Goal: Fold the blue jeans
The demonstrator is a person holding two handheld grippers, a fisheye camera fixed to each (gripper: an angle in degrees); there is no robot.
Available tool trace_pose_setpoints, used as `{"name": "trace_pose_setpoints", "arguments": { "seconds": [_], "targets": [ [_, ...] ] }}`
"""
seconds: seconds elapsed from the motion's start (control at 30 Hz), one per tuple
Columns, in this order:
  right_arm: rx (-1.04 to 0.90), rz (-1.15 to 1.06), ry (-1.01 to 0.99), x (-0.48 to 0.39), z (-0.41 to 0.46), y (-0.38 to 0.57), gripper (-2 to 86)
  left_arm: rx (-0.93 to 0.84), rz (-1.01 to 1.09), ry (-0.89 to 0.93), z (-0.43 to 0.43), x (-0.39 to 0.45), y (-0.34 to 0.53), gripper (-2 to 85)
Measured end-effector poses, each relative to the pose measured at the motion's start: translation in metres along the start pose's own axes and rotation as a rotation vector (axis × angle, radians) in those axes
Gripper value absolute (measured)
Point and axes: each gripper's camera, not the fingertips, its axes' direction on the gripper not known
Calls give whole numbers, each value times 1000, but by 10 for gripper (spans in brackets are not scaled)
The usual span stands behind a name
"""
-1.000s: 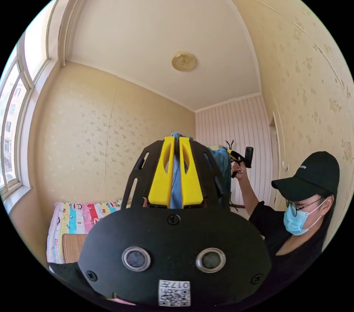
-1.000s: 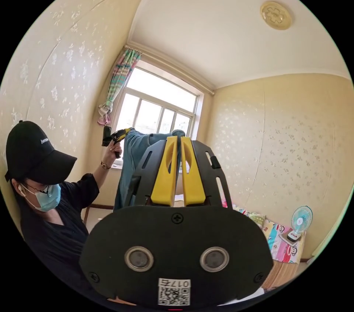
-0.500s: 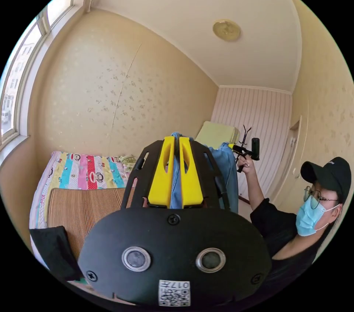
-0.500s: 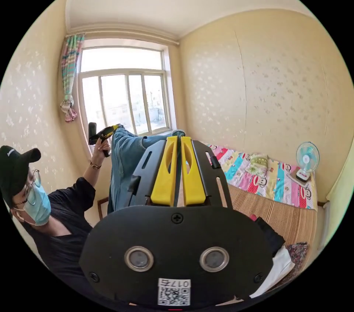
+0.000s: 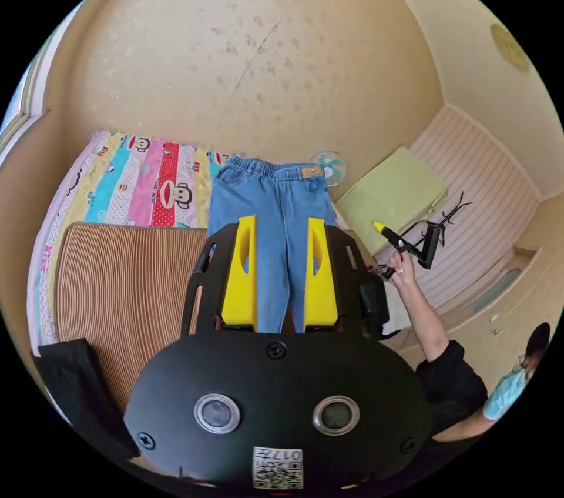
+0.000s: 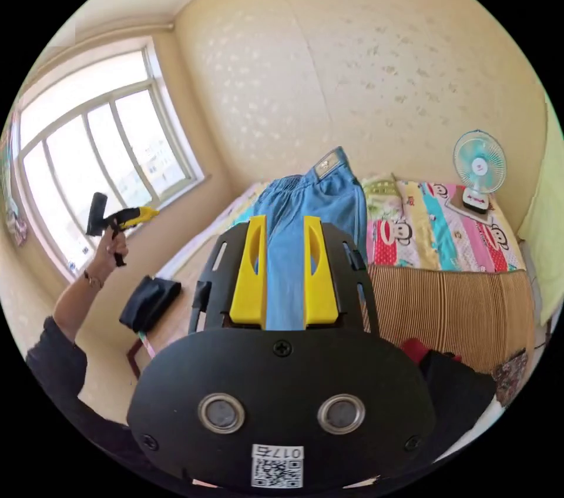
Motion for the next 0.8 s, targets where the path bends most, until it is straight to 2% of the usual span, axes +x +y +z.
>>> {"name": "trace_pose_setpoints", "arguments": {
  "seconds": [0.07,0.1,0.17,0.27,0.37,0.53,0.67,0.8],
  "targets": [
    [-166,-59,-5,13,41,65,99,-229,41,-134,54,-44,66,125],
    [-271,-79,-29,20,62,114,100,-289,45,-149,67,-55,87,125],
    [-389,-63,-82,28,80,189,100,-496,41,-109,107,-86,183,125],
    [-464,84,-198,39,73,291,98,-621,43,-30,127,-87,305,125],
    [-406,296,-333,44,41,364,97,-641,9,7,121,-69,394,125],
    [-225,582,-507,42,-21,431,96,-497,-86,10,89,-38,459,134],
    [-245,614,-603,46,-31,436,97,-487,-68,-180,94,-27,468,137],
    [-273,538,-596,60,-52,407,102,-496,-65,-311,105,-40,462,85]
  ]
}}
